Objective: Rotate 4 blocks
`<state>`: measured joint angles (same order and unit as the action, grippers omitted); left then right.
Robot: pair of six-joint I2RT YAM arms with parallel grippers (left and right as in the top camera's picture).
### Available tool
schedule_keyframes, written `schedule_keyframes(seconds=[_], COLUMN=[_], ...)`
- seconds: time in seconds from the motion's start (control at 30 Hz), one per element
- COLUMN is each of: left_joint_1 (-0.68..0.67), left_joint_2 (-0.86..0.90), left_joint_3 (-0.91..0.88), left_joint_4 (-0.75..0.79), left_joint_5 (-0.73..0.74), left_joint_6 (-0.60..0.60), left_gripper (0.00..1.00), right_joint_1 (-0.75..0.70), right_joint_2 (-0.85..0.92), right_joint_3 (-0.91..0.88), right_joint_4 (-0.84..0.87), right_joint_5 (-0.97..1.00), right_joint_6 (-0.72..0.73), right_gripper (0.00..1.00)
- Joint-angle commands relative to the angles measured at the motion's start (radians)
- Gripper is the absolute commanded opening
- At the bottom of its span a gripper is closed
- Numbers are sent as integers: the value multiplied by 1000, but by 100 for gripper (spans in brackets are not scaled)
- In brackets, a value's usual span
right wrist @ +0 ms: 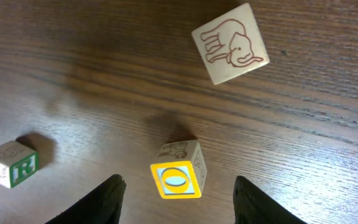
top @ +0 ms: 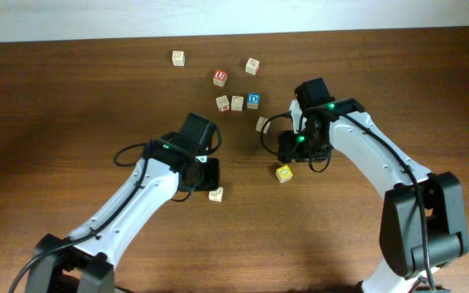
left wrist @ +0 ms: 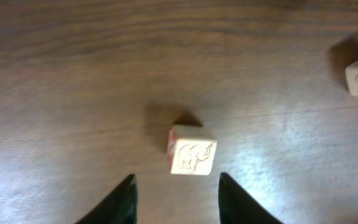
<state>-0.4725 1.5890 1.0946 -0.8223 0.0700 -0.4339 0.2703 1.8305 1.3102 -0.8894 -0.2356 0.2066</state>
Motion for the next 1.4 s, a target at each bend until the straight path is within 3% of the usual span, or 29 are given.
schedule_keyframes(seconds=[0.0,0.13,0.2,0.43,0.5,0.77,0.87,1.07,1.2,1.37], left_joint_1=[-49,-56,-56,-56,-56,-56,-55,-29,22,76], left_joint_2=[2,14,51,94,96,135,135,135,140,195], left_joint_3=[-72,-112,-111,-111,-111,-111,-111,-19,-16,-16], left_joint_4=[98,144,171,174,174,174,175,201,345,402], left_joint_5=[-13,-7,66,71,68,44,33,-155,-173,-139], left_joint_6=[-6,61,148,190,190,190,190,108,105,38], left_gripper=[45,43,45,46,40,35,24,27,24,31], right_joint_1=[5,5,5,5,5,5,5,5,5,5], right_joint_2=[9,9,9,9,9,9,9,9,9,9], right_joint_3=[-21,-33,-34,-34,-34,-34,-34,-34,-34,-34], right_joint_4=[9,25,28,32,32,35,37,57,57,61], right_joint_5=[23,23,23,23,23,23,23,3,3,4], right_joint_6=[20,20,20,19,19,19,19,20,21,39], right_gripper=[57,57,57,57,57,57,57,58,58,58])
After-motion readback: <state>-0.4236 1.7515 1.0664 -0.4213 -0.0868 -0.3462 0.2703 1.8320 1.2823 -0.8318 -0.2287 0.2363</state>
